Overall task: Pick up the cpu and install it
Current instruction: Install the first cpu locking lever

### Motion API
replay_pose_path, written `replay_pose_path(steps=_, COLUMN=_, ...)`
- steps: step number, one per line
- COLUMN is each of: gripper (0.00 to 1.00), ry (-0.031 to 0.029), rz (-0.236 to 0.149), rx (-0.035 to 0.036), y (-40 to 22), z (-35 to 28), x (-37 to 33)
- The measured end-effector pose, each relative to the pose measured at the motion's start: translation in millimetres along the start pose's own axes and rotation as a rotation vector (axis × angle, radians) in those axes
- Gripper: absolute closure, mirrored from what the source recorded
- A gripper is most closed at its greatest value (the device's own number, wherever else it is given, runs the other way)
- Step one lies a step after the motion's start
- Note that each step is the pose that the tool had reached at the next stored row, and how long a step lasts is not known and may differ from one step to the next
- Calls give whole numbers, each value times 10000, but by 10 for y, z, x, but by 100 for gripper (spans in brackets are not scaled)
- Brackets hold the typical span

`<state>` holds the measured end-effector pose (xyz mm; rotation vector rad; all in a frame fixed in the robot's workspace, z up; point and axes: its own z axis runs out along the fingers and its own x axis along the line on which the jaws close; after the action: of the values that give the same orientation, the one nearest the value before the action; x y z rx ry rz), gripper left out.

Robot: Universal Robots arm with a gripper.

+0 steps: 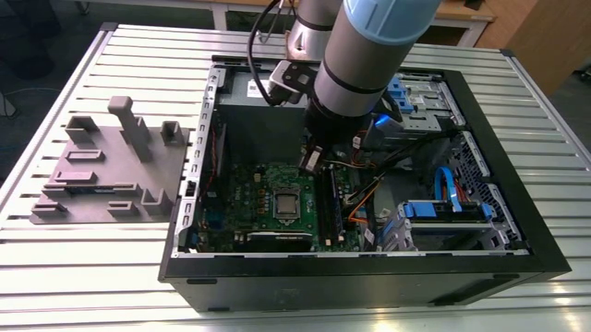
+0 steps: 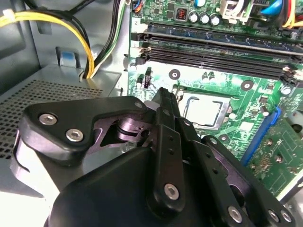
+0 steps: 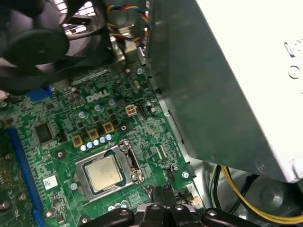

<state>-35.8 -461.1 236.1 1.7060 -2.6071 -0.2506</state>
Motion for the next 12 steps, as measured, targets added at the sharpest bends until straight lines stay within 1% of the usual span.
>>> replay_pose_path(steps=3, gripper=90, ry=67, rz=-457, rx=-35, y=0, z=0, x=0)
replay_pose_path(steps=5, gripper=90, ry=91, rz=-617, rx=-42, y=7, z=0, x=4)
replay_pose_path(steps=8, gripper=90, ry=86, rz=-661, rx=-24, y=27, z=3, x=13)
replay_pose_path(steps=12, gripper=90, ry=89, rz=-696, rx=-20, y=29, z=3, x=14)
